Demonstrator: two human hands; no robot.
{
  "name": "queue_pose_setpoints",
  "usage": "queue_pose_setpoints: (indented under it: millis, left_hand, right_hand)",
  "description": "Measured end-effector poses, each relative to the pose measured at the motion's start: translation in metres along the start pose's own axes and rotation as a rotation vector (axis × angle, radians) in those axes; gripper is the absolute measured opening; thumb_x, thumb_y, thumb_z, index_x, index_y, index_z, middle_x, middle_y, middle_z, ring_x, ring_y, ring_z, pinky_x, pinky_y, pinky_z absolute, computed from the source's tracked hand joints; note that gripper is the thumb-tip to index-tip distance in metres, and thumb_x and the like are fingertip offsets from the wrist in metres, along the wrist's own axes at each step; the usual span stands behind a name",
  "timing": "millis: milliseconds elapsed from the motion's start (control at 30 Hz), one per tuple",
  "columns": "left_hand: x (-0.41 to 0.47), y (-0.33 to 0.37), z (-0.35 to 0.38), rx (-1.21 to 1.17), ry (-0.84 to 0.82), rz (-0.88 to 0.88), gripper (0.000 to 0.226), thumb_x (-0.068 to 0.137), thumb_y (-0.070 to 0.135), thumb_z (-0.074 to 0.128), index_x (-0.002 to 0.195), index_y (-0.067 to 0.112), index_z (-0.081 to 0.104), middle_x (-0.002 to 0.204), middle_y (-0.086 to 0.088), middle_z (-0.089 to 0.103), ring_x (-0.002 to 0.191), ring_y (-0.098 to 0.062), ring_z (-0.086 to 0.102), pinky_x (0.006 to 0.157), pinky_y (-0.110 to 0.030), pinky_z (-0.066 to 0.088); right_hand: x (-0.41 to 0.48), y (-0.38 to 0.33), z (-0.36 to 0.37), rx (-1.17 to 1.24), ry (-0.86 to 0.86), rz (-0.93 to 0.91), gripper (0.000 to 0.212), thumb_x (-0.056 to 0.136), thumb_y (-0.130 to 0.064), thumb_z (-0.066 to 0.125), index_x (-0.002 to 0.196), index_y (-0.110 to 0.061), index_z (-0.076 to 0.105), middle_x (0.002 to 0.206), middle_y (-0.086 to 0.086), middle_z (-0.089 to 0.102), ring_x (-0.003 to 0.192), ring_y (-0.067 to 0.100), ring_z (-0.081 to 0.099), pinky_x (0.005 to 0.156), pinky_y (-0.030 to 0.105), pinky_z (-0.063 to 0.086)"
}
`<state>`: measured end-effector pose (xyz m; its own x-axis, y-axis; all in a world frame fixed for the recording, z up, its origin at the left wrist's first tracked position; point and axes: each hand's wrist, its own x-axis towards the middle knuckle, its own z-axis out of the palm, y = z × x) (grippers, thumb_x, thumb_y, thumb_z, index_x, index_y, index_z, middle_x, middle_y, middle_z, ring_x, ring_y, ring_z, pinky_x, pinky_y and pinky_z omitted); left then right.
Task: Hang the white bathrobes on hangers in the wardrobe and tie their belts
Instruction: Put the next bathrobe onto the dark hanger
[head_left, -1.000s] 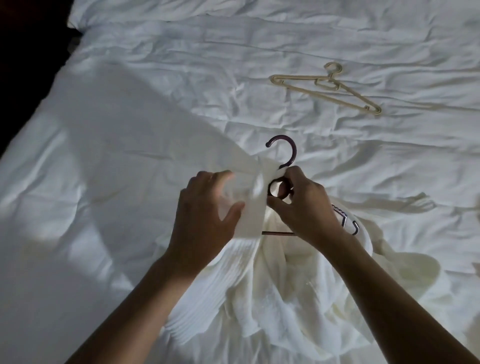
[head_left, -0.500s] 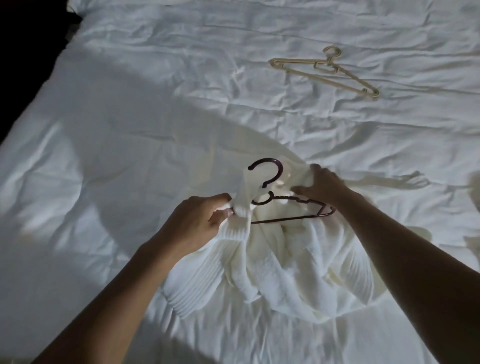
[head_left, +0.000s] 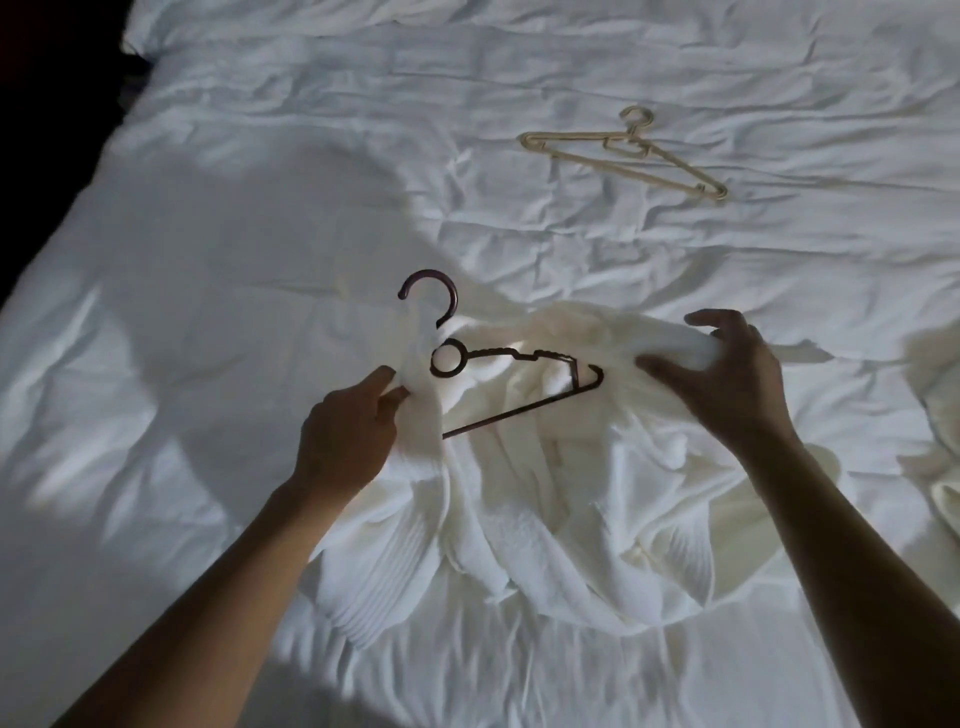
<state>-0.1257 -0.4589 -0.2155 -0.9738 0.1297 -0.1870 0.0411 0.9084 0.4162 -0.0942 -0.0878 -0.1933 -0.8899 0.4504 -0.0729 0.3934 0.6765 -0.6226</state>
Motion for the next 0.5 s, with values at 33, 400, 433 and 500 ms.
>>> queue_pose_setpoints:
  millis: [33,400,433,500]
  left_hand:
    - [0.004,0.005,-0.001,0.005,0.028,0.007,0.018,0.105,0.033,0.05,0.112,0.019,0.059,0.092,-0.018,0.072,0.088,-0.049,0.064,0.074,-0.047,0.051]
    - [0.019,0.087,0.003,-0.048,0.057,0.088,0.021,0.097,0.034,0.057,0.084,0.025,0.044,0.083,-0.009,0.07,0.083,-0.043,0.063,0.064,-0.039,0.044]
    - [0.015,0.095,0.005,-0.064,0.049,0.095,0.019,0.097,0.032,0.058,0.084,0.025,0.045,0.084,-0.009,0.07,0.083,-0.042,0.063,0.064,-0.038,0.043]
    - [0.014,0.101,0.007,-0.089,0.022,0.106,0.008,0.096,0.03,0.059,0.091,0.025,0.056,0.088,-0.007,0.072,0.086,-0.04,0.063,0.068,-0.039,0.047]
  right_hand:
    - [-0.008,-0.008,-0.013,0.077,-0.005,0.032,0.052,0.072,-0.049,0.088,0.115,-0.028,0.066,0.1,-0.007,0.065,0.088,0.014,0.06,0.08,0.03,0.047]
    - [-0.137,-0.039,0.027,0.281,-0.285,-0.058,0.034,0.079,0.002,0.067,0.089,-0.031,0.064,0.064,-0.003,0.049,0.057,0.005,0.045,0.055,0.018,0.036]
    - [-0.144,-0.039,0.042,0.225,-0.287,-0.125,0.035,0.077,0.004,0.062,0.086,-0.03,0.065,0.067,-0.012,0.053,0.061,0.004,0.051,0.058,0.018,0.041]
    - [-0.153,-0.042,0.063,0.122,-0.318,-0.315,0.038,0.075,0.007,0.054,0.087,-0.027,0.065,0.08,-0.014,0.06,0.07,0.006,0.057,0.063,0.027,0.049]
